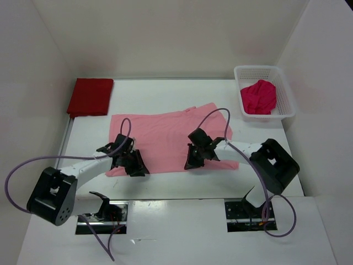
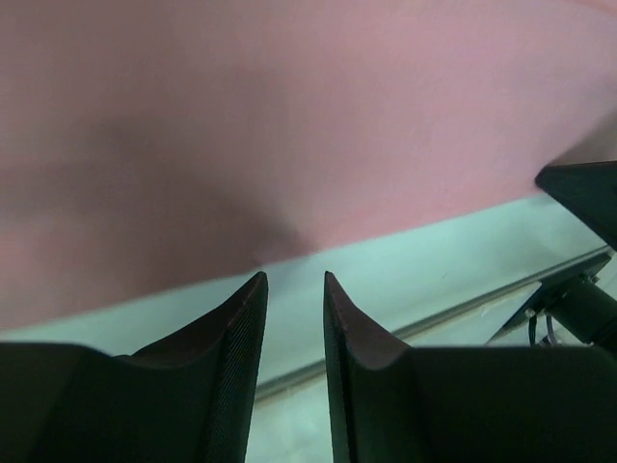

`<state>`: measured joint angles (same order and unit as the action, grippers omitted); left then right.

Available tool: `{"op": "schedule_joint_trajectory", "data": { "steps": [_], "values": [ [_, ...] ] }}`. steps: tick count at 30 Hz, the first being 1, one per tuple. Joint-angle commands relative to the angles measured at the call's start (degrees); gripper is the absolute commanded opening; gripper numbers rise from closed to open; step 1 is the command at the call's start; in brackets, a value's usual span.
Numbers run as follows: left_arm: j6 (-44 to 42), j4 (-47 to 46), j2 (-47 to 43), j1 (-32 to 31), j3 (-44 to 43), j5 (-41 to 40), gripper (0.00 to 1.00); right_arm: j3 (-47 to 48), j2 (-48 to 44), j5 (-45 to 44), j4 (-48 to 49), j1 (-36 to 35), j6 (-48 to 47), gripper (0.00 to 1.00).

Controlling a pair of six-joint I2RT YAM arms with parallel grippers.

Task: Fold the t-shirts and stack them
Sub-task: Fold the flattened tshirt in 1/3 of the way

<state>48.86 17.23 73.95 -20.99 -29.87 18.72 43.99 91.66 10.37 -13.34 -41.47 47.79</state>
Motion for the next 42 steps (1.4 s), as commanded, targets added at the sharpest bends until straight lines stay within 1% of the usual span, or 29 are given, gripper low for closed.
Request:
{"op": "schedule_joint_trajectory", "data": {
  "steps": [1,2,3,5,6,7,8,9,10,11,12,13,14,15,16,18,19,20,21,22,23,27,29,32,34,37,39,41,42],
  "values": [
    [0.72,5.87,-4.07,1.03,-0.88,0.53,0.37,0.39,-4.54,1.49,-6.95,-0.63,0.20,0.10],
    [-0.25,6.40,-4.08,2.17,-2.46,0.53,0.39,1.88,-4.56,1.49,-8.18,-0.63,-1.19,0.13],
    [-1.30,7.10,-4.08,3.23,-6.91,1.14,0.39,5.55,-5.34,1.49,-10.63,0.24,-2.34,0.19],
    [-4.98,7.72,-2.24,7.00,-12.56,1.14,0.40,9.69,-5.35,2.10,-12.31,3.92,-6.10,0.22],
    [-5.96,7.73,-0.15,10.24,-17.37,0.53,0.40,13.80,-5.35,2.11,-12.84,5.68,-7.43,0.22],
    [-6.67,6.94,1.27,12.36,-19.33,1.05,0.40,15.67,-4.83,2.89,-12.85,7.70,-8.84,0.22],
    [-7.37,5.11,2.67,14.56,-20.92,2.01,0.40,17.60,-2.91,3.77,-13.37,9.90,-10.07,0.16],
    [-7.90,3.70,5.91,16.58,-22.24,2.98,0.38,21.89,-1.50,3.78,-13.38,14.45,-12.78,0.04],
    [-7.90,1.07,7.51,20.08,-24.08,2.99,0.30,23.93,1.39,3.00,-13.38,16.40,-14.11,0.00],
    [-7.90,-0.34,9.09,21.68,-24.88,2.99,0.26,26.04,3.07,1.07,-12.68,18.16,-15.26,0.00],
    [-7.30,-1.75,10.58,22.83,-25.58,3.60,0.24,30.67,4.92,-0.42,-12.67,21.31,-17.10,0.00],
    [-6.68,-3.68,13.03,24.23,-26.37,2.04,0.22,33.24,7.02,-1.05,-12.67,22.83,-18.25,0.00],
    [-6.67,-4.39,14.10,24.25,-27.86,0.72,0.20,39.01,11.66,-3.58,-12.67,24.06,-19.22,0.00],
    [-6.67,-5.10,15.94,25.03,-28.49,-1.04,0.20,41.94,14.05,-5.26,-13.46,25.81,-20.97,0.03],
    [-6.67,-5.11,16.83,25.56,-29.27,-1.66,0.20,48.15,19.03,-7.19,-14.42,26.61,-21.77,0.09],
    [-6.67,-5.11,19.02,25.56,-30.60,-1.67,0.20,54.07,23.72,-9.13,-15.83,27.93,-23.70,0.20],
    [-6.67,-5.63,19.04,25.56,-30.60,0.07,0.22,56.36,25.74,-10.10,-15.84,28.46,-23.71,0.28],
    [-6.15,-6.24,19.04,25.56,-30.60,0.61,0.22,60.82,27.77,-10.63,-16.88,29.34,-24.58,0.32],
    [-6.15,-6.25,19.04,25.56,-29.91,0.62,0.23,63.13,31.88,-11.33,-17.76,29.34,-24.59,0.36],
    [-6.15,-6.25,19.04,25.56,-29.38,0.01,0.23,65.07,33.66,-11.95,-18.29,30.04,-25.11,0.39],
    [-6.15,-6.25,18.34,25.56,-28.59,0.00,0.23,67.70,35.07,-12.65,-18.30,30.05,-25.11,0.45],
    [-8.16,-4.06,15.97,25.56,-28.05,-0.61,0.24,74.30,42.79,-16.24,-19.88,30.66,-25.64,0.55],
    [-8.17,-4.05,14.82,25.56,-28.05,-0.61,0.25,77.38,44.74,-18.10,-21.37,30.66,-26.16,0.56],
    [-8.69,-4.05,14.82,23.90,-29.19,-0.01,0.27,78.70,46.76,-18.63,-21.90,30.66,-26.17,0.57],
    [-8.09,-4.05,14.82,21.44,-30.51,0.52,0.27,79.49,48.08,-18.55,-21.90,30.66,-26.17,0.59],
    [-7.47,-4.57,16.21,18.28,-31.13,1.05,0.28,80.11,49.31,-18.54,-24.89,30.66,-25.64,0.59],
    [-7.46,-5.19,17.62,16.09,-32.79,1.05,0.28,78.02,48.71,-17.24,-24.89,30.66,-25.64,0.52],
    [-6.94,-5.80,19.73,14.85,-34.02,1.05,0.28,76.61,47.22,-16.70,-24.89,30.66,-25.12,0.51],
    [-6.94,-5.81,20.43,14.15,-35.51,1.05,0.28,74.25,46.43,-15.31,-24.89,30.66,-25.11,0.34]
  ]
}}
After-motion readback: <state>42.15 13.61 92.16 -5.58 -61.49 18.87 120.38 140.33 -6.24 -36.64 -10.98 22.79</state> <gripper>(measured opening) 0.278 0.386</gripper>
